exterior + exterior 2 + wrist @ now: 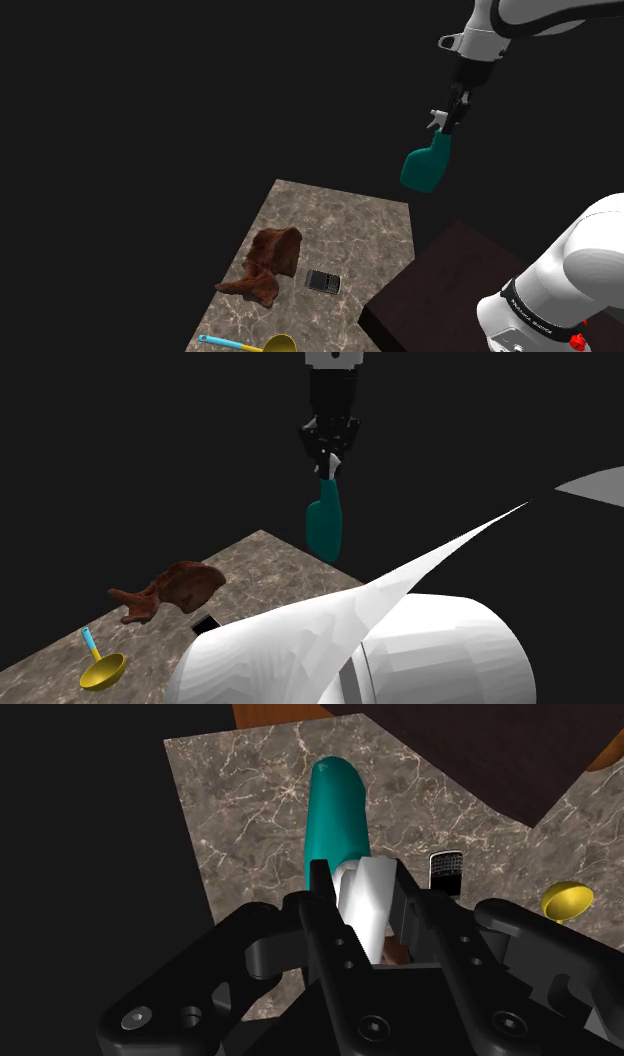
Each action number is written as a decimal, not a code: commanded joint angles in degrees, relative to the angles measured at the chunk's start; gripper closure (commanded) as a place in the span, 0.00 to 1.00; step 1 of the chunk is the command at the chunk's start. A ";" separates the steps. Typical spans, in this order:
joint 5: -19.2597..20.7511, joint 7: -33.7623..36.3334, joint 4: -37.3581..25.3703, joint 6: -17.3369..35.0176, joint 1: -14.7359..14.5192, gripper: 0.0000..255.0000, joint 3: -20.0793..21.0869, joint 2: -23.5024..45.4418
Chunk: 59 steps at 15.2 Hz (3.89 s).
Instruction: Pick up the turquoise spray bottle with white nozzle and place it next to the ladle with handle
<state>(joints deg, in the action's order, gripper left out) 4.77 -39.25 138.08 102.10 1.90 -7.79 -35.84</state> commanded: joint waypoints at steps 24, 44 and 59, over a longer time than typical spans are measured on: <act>-11.72 20.43 -4.60 -9.79 -7.52 1.00 18.30 -5.40; -20.21 49.87 -21.49 -6.88 -11.65 1.00 45.04 10.27; 0.11 79.13 -44.30 -5.39 -14.39 1.00 66.79 41.89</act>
<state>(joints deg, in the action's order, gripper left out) 4.04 39.03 93.68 96.04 -12.00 58.84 5.10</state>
